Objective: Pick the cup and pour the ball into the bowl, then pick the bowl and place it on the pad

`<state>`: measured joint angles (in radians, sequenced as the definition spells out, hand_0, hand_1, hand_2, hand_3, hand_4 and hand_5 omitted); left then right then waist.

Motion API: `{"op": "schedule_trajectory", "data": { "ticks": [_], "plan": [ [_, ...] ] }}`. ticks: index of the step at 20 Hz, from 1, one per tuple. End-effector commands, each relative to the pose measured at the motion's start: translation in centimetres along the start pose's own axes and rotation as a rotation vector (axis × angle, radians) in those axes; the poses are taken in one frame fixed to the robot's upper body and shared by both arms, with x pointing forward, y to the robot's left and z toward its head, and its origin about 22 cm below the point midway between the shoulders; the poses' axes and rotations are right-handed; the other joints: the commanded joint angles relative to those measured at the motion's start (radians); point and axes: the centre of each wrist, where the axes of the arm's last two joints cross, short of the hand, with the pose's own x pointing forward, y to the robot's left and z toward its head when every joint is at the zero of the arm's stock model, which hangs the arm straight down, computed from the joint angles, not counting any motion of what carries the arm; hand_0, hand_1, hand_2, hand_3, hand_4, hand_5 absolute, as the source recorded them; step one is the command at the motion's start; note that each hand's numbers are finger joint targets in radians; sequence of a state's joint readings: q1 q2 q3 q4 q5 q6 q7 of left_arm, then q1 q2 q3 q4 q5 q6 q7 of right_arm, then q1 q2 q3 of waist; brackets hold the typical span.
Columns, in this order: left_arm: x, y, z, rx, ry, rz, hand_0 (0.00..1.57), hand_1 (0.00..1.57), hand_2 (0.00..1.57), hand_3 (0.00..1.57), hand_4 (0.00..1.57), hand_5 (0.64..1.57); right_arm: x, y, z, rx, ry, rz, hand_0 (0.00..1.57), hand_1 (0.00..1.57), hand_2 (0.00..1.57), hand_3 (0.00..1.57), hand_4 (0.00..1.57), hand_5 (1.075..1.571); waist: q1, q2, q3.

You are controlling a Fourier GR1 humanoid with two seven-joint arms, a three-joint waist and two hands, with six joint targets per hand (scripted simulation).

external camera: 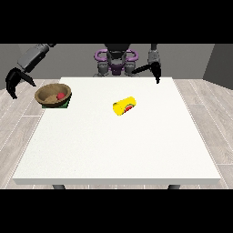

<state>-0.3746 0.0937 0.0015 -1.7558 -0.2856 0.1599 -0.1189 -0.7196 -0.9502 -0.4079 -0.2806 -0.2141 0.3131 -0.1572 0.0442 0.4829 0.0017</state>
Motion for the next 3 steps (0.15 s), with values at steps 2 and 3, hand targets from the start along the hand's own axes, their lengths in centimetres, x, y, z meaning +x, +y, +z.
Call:
{"op": "schedule_trajectory", "data": {
  "ticks": [2, 3],
  "plan": [
    [-0.6, -0.7, 0.5, 0.003, 0.079, 0.002, 0.00, 0.00, 0.00, 0.00, 0.00, 1.569, 5.5, -3.0, 0.4, 0.075, -0.023, 0.000, 0.00, 0.00, 0.27, 0.26, 0.00, 1.501, -0.028, -0.073, -0.0009],
    [-1.6, -1.0, 0.3, 0.017, 0.079, 0.001, 0.00, 0.00, 0.00, 0.00, 0.00, 1.569, 7.8, -3.3, 0.3, 0.105, -0.078, -0.059, 0.00, 0.00, 0.19, 0.29, 0.00, 1.503, -0.041, -0.076, -0.0020]
  ]
}}
